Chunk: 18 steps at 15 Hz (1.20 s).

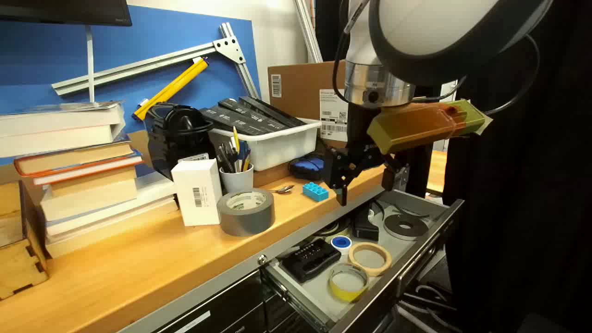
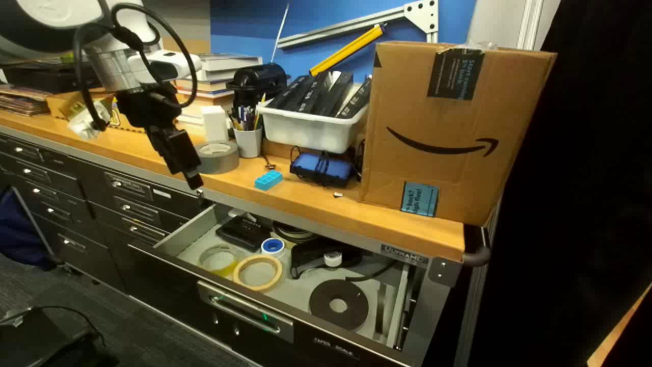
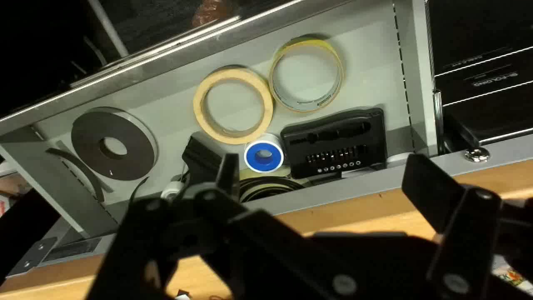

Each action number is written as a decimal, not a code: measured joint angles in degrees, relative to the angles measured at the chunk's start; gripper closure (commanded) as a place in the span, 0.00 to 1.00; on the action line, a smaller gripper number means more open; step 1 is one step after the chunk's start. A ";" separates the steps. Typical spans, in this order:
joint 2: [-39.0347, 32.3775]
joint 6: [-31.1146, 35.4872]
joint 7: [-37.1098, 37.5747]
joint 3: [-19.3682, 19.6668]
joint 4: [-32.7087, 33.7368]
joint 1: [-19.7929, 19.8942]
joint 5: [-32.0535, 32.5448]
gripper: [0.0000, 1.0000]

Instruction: Put the LEGO block in the open drawer and close it

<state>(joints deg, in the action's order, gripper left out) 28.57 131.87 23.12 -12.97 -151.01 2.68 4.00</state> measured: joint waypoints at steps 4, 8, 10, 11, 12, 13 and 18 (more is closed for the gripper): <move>-0.11 -0.31 -0.02 0.09 0.42 -0.06 0.33 0.00; -4.45 -4.29 -0.07 0.22 5.50 0.27 4.74 0.00; -8.87 -5.90 -0.69 0.50 10.29 0.30 6.48 0.00; -11.38 -6.38 -1.33 0.74 12.73 0.30 6.96 0.00; -14.01 -6.60 -2.14 1.10 15.13 0.27 7.05 0.00; -16.64 -6.60 -2.91 1.53 17.34 0.21 7.05 0.00; -29.36 -6.57 -4.39 4.75 26.77 -0.48 7.14 0.00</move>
<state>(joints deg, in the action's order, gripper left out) -0.79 125.31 18.72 -8.22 -124.24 2.19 11.15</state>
